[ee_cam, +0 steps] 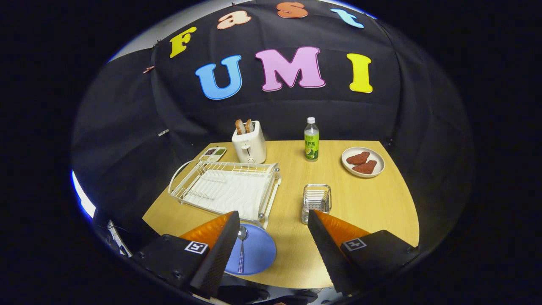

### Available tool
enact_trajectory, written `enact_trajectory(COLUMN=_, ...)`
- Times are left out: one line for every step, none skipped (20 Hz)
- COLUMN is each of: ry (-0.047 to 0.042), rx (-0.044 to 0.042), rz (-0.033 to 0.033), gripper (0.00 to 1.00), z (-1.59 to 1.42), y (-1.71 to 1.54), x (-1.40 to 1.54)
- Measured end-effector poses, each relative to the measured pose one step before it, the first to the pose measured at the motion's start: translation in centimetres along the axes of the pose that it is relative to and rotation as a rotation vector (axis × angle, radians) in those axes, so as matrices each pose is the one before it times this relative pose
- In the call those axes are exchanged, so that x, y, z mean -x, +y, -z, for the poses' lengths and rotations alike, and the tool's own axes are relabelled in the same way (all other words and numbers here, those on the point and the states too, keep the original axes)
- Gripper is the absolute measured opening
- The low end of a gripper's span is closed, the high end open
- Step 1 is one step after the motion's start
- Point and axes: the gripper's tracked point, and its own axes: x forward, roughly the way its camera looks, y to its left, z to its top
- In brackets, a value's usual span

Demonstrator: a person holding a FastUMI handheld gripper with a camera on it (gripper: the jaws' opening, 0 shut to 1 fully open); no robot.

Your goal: Take the plate from the dish rack, then take the spoon from the basket and place it into the plate.

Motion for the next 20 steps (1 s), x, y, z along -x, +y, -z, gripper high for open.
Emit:
enact_trajectory(ry=-0.01359, rx=0.00686, rz=0.0081, gripper=0.99, z=-0.773, y=-0.733, x=0.407)
enact_trajectory(ry=-0.01459, rx=0.00306, rz=0.00687, gripper=0.99, z=-0.816, y=-0.811, x=0.363)
enact_trajectory(ry=-0.01469, rx=0.00414, rz=0.00569, gripper=0.99, z=-0.727, y=-0.726, x=0.335)
enact_trajectory(ry=-0.01302, rx=0.00641, rz=0.01117, gripper=0.99, z=-0.737, y=-0.911, x=0.297)
enact_trajectory(ry=-0.01344, rx=0.01038, rz=0.01158, gripper=0.99, z=-0.549, y=-0.907, x=0.303)
enact_trajectory(ry=-0.01317, rx=0.01349, rz=0.01138, gripper=0.99, z=-0.67, y=-0.863, x=0.306)
enact_trajectory(ry=-0.0109, rx=0.01286, rz=0.01112, gripper=0.99, z=-0.549, y=-0.789, x=0.141)
enact_trajectory(ry=-0.01504, rx=0.01089, rz=0.00722, gripper=0.99, z=-0.677, y=-0.669, x=0.226)
enact_trajectory(ry=-0.01576, rx=0.00453, rz=0.00453, gripper=0.99, z=-0.79, y=-0.555, x=0.157)
enact_trajectory(ry=-0.01382, rx=0.00127, rz=0.00056, gripper=0.99, z=-0.706, y=-0.49, x=0.103)
enact_trajectory(ry=-0.01349, rx=0.00013, rz=-0.00003, gripper=0.99, z=-0.632, y=-0.404, x=0.155)
enact_trajectory(ry=-0.01284, rx=0.00047, rz=0.00055, gripper=0.99, z=-0.701, y=-0.389, x=0.06)
enact_trajectory(ry=-0.01703, rx=0.00229, rz=0.00352, gripper=0.99, z=-0.675, y=-0.524, x=0.249)
enact_trajectory(ry=-0.01785, rx=0.00464, rz=0.00494, gripper=0.99, z=-0.772, y=-0.496, x=0.127)
enact_trajectory(ry=-0.017, rx=0.00652, rz=0.00576, gripper=0.99, z=-0.603, y=-0.486, x=0.179)
enact_trajectory(ry=-0.0158, rx=0.00965, rz=0.00454, gripper=0.99, z=-0.569, y=-0.434, x=0.137)
enact_trajectory(ry=-0.01073, rx=0.01142, rz=0.00205, gripper=0.99, z=-0.423, y=-0.495, x=0.115)
enact_trajectory(ry=-0.00863, rx=0.01083, rz=0.00252, gripper=0.99, z=-0.405, y=-0.522, x=0.191)
enact_trajectory(ry=-0.01031, rx=0.00913, rz=0.00407, gripper=0.99, z=-0.349, y=-0.42, x=-0.034)
enact_trajectory(ry=-0.00907, rx=0.00535, rz=0.00339, gripper=0.99, z=-0.297, y=-0.448, x=-0.035)
